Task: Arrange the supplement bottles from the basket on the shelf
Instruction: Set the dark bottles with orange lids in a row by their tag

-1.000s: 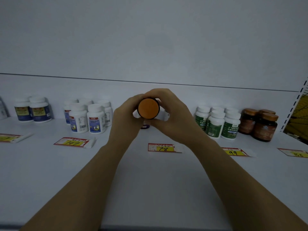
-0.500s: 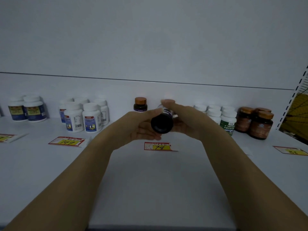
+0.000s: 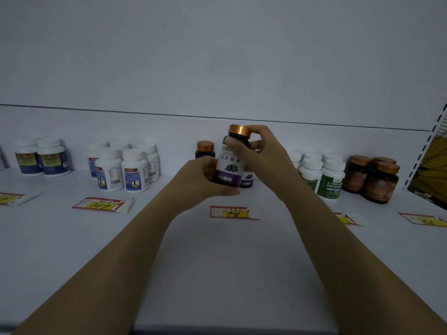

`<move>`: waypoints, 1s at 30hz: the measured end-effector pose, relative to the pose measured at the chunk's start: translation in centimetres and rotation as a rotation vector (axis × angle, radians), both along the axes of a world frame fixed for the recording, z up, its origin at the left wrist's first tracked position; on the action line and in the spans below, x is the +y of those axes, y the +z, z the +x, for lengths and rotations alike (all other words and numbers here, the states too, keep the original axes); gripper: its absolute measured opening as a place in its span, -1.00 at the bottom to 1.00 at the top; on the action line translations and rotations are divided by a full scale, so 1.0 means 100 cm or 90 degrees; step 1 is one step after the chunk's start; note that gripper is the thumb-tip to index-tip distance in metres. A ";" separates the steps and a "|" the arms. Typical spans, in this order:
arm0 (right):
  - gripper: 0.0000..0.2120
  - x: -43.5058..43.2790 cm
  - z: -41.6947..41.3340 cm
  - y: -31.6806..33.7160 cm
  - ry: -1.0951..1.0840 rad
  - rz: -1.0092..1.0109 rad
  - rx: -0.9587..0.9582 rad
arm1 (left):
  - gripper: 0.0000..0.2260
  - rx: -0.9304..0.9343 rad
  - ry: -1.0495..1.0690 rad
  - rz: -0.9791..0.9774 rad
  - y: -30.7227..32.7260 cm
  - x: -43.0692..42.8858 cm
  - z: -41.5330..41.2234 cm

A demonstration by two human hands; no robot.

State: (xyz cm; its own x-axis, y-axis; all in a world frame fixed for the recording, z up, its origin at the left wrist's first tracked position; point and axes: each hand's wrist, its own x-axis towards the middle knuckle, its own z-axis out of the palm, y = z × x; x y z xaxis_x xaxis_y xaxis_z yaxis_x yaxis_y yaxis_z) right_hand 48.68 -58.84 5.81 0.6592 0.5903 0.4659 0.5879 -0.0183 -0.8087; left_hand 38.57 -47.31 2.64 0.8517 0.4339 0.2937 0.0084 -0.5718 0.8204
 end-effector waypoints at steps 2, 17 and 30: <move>-0.58 -0.002 0.000 0.004 0.002 -0.006 -0.024 | -0.49 -0.004 0.013 0.033 -0.004 0.001 0.002; -0.65 0.005 0.006 0.043 -0.064 -0.310 -0.214 | -0.44 0.003 0.098 0.161 -0.014 0.006 0.003; -0.68 0.063 0.037 0.033 -0.126 -0.380 -0.340 | -0.42 0.389 0.215 0.333 -0.046 0.033 0.008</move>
